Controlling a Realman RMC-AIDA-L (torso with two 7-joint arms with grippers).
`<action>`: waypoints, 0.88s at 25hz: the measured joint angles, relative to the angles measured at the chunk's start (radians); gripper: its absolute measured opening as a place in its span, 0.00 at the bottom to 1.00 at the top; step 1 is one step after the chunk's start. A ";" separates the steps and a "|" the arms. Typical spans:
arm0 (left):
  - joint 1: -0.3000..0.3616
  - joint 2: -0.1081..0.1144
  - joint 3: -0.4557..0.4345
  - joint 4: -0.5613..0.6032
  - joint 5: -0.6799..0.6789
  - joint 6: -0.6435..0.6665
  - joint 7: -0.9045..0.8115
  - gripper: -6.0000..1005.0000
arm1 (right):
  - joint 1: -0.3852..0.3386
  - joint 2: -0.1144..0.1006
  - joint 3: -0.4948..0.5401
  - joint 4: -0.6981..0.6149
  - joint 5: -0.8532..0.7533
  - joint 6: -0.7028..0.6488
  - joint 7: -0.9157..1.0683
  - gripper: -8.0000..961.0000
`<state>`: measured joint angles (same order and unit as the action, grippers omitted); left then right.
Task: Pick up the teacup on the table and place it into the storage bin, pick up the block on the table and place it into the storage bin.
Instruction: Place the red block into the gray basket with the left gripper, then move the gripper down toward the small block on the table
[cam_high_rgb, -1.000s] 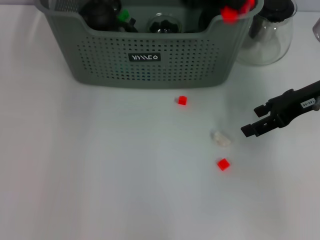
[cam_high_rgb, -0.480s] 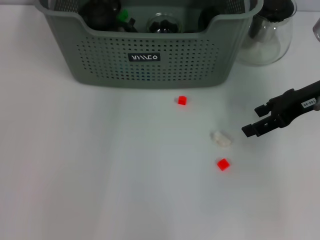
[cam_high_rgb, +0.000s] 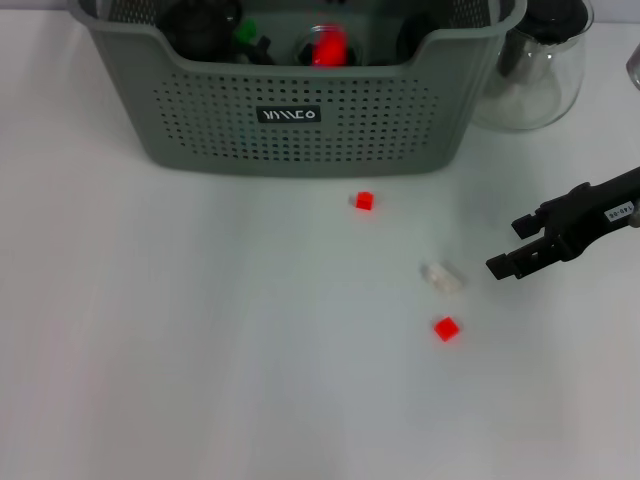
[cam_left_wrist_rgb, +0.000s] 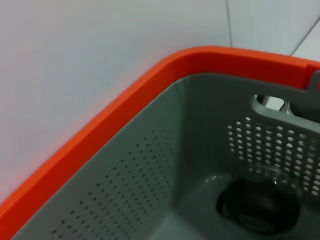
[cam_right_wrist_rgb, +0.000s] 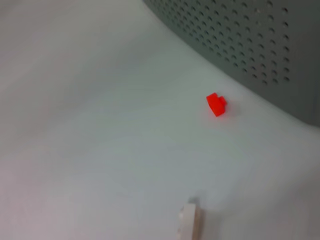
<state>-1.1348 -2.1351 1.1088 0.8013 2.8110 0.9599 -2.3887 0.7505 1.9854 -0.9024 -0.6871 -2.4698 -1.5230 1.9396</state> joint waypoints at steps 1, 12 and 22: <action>0.002 -0.001 -0.002 0.001 0.003 -0.004 -0.003 0.29 | 0.000 0.000 -0.001 0.000 0.000 0.000 0.000 0.95; 0.083 0.003 -0.069 0.271 -0.091 0.144 -0.012 0.74 | 0.001 0.001 0.000 -0.002 0.000 -0.002 -0.003 0.95; 0.312 0.005 -0.088 0.833 -0.687 0.728 0.107 0.80 | 0.007 -0.004 0.003 -0.001 0.000 0.002 -0.007 0.95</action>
<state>-0.8227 -2.1304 1.0206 1.6346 2.1237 1.6882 -2.2812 0.7578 1.9811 -0.8998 -0.6879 -2.4696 -1.5215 1.9323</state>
